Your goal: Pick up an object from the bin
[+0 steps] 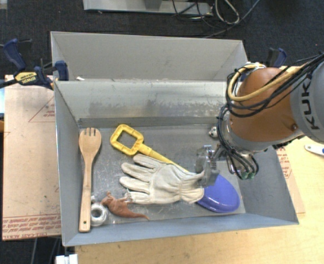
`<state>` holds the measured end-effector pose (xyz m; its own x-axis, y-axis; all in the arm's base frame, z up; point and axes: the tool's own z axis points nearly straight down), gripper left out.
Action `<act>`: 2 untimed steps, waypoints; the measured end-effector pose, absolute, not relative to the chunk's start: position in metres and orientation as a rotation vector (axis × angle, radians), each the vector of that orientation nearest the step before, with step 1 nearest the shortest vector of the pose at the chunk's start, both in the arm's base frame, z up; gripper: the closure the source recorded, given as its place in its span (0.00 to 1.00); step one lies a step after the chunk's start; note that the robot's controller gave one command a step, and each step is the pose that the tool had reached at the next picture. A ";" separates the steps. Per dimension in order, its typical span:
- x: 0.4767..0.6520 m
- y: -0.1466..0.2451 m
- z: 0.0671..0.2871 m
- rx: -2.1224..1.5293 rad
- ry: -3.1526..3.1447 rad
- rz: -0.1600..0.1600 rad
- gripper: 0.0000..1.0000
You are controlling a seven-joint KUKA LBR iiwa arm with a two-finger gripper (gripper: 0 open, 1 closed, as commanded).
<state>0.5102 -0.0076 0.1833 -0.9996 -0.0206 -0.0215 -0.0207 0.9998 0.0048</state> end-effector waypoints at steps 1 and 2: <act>0.509 -0.004 0.184 -0.029 3.123 0.008 1.00; 0.499 -0.016 0.195 -0.107 3.127 0.015 1.00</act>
Offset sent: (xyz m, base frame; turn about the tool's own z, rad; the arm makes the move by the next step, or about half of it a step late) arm -0.0278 -0.0842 0.0482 -0.1588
